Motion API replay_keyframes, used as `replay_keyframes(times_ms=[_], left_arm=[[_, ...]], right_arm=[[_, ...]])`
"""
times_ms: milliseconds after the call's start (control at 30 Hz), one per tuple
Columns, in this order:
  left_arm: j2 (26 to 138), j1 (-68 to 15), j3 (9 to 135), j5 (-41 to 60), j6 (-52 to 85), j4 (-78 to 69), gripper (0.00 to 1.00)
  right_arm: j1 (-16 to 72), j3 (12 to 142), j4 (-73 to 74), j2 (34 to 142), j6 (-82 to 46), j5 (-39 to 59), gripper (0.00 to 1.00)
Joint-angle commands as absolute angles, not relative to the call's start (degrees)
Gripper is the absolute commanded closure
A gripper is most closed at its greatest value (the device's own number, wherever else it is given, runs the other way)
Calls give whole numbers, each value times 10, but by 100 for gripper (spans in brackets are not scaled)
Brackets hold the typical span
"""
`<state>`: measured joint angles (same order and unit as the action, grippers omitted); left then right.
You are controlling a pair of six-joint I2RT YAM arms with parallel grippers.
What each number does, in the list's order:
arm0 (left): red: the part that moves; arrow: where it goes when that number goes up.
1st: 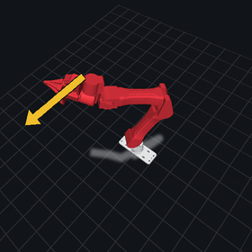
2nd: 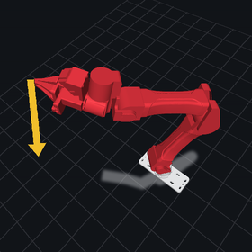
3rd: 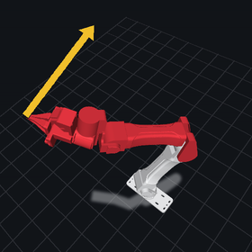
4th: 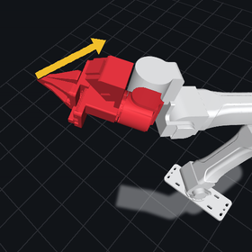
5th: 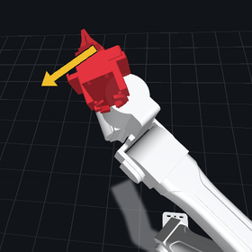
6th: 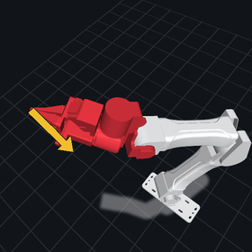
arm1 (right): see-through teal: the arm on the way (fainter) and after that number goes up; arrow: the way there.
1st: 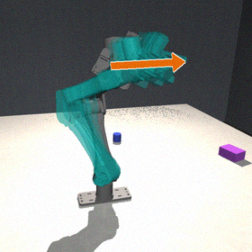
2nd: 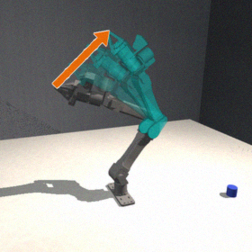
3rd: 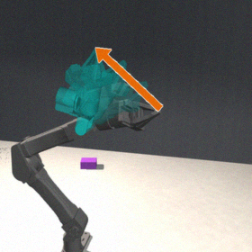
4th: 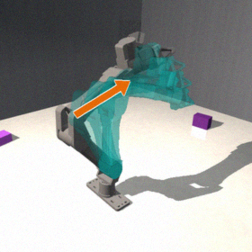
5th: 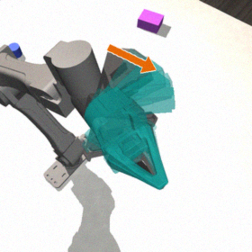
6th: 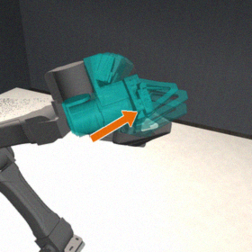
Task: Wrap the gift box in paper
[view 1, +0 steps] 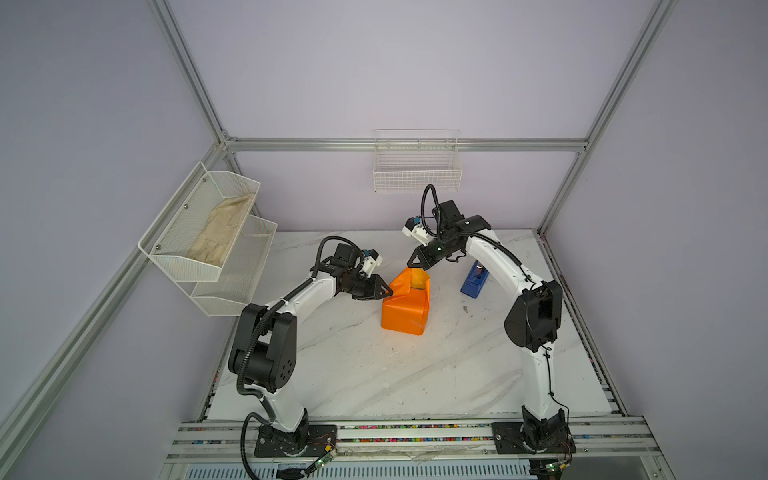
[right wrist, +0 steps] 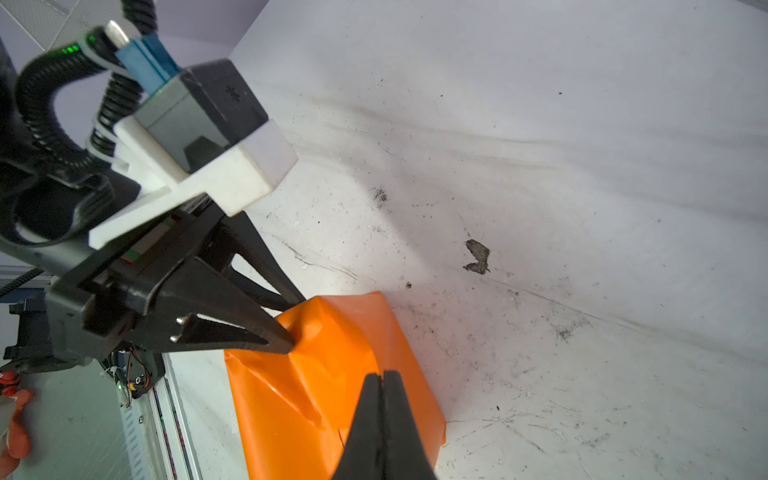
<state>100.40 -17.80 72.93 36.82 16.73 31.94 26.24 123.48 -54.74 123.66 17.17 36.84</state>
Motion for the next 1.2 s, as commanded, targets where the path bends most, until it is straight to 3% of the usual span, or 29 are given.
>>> replay_keyframes(times_ms=[0,33,267,400,600,800,1167], left_arm=[[1056,-192,699,268,146,425,75],[1055,-192,699,268,146,425,75],[1055,-192,704,270,148,425,75],[1054,-192,706,268,148,426,75],[1050,-192,706,266,149,428,75],[1052,-192,708,266,150,428,75],[1050,-192,703,264,147,433,75]], right_arm=[[255,1233,-539,1207,184,368,98],[255,1233,-537,1203,182,359,83],[253,1182,-480,1141,129,302,73],[248,1108,-434,1079,78,258,74],[243,833,-235,900,-104,88,80],[279,544,29,762,-264,35,84],[361,430,221,811,-315,-42,85]])
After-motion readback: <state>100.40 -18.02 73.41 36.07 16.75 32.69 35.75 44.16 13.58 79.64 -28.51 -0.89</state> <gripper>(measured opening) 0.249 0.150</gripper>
